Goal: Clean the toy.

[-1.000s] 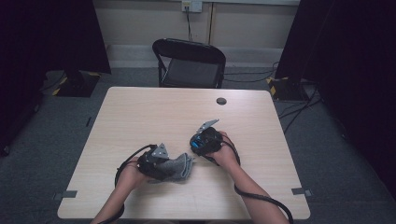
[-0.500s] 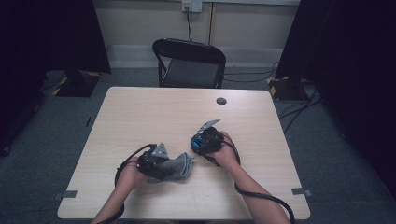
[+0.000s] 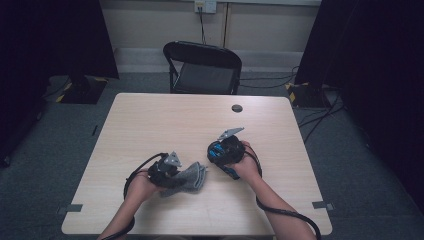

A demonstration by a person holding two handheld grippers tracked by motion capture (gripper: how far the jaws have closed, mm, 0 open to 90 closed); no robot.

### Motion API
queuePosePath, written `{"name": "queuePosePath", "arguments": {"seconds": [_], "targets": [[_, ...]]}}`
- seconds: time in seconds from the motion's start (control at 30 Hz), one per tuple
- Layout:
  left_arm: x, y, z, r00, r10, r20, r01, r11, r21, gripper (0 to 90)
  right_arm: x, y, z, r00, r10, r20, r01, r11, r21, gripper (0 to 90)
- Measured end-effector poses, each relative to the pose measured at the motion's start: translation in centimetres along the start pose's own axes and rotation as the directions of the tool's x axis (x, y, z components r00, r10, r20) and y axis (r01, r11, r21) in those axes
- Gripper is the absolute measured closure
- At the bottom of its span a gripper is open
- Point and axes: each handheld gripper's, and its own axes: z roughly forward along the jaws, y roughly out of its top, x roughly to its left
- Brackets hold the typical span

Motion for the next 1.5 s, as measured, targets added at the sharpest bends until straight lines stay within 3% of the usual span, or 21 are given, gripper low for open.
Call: {"name": "queuePosePath", "arguments": {"seconds": [0.2,0.4,0.5,0.63,0.73,0.77,0.87,1.03,1.13,1.27,1.5], "targets": [[0.5,0.4,-1.1,0.9979,-0.06,-0.024,0.059,0.9968,-0.054,70.1,0.0,0.1,-1.4,0.9999,0.008,-0.013,-0.009,0.999,-0.044,25.8],[1.7,0.9,-3.4,0.986,-0.162,-0.038,0.154,0.9753,-0.158,72.1,0.0,0.3,-3.3,0.9996,0.009,-0.026,-0.011,0.996,-0.094,25.8],[2.8,1.4,-3.9,0.9742,-0.216,-0.066,0.202,0.9634,-0.176,72.2,0.3,0.5,-4.1,0.999,-0.001,-0.044,-0.004,0.994,-0.111,25.8],[4.2,3.1,-3.6,0.9603,-0.256,-0.111,0.234,0.9558,-0.178,72.3,1.5,1.1,-4.9,0.9974,-0.035,-0.063,0.027,0.991,-0.128,25.8],[4.9,4.7,-3.3,0.9421,-0.306,-0.137,0.274,0.9389,-0.208,72.3,2.5,1.3,-5.0,0.9947,-0.068,-0.078,0.057,0.99,-0.131,25.8],[5.0,5.3,-3.1,0.9405,-0.314,-0.131,0.283,0.9358,-0.21,72.3,2.9,1.4,-5.0,0.9936,-0.078,-0.081,0.067,0.989,-0.13,25.8],[4.4,6.8,-2.5,0.9494,-0.297,-0.102,0.271,0.9386,-0.214,72.3,3.5,1.6,-4.8,0.9925,-0.087,-0.085,0.075,0.988,-0.133,25.8],[2.5,8.1,-1.2,0.9749,-0.221,-0.032,0.212,0.9609,-0.178,72.6,3.8,1.9,-4.2,0.9942,-0.089,-0.061,0.081,0.989,-0.124,25.7],[2.2,7.7,-1.1,0.9782,-0.208,-0.004,0.204,0.9641,-0.17,72.8,3.5,1.7,-4.2,0.9955,-0.075,-0.058,0.067,0.99,-0.123,25.7],[2.1,7.0,-1.1,0.9767,-0.213,0.023,0.214,0.9618,-0.17,72.9,3.3,1.6,-4.1,0.996,-0.079,-0.042,0.074,0.992,-0.107,25.8],[1.2,6.5,-1.4,0.9834,-0.178,0.035,0.181,0.971,-0.156,73.1,3.0,1.6,-3.9,0.9972,-0.068,-0.032,0.064,0.993,-0.095,25.8]]}}
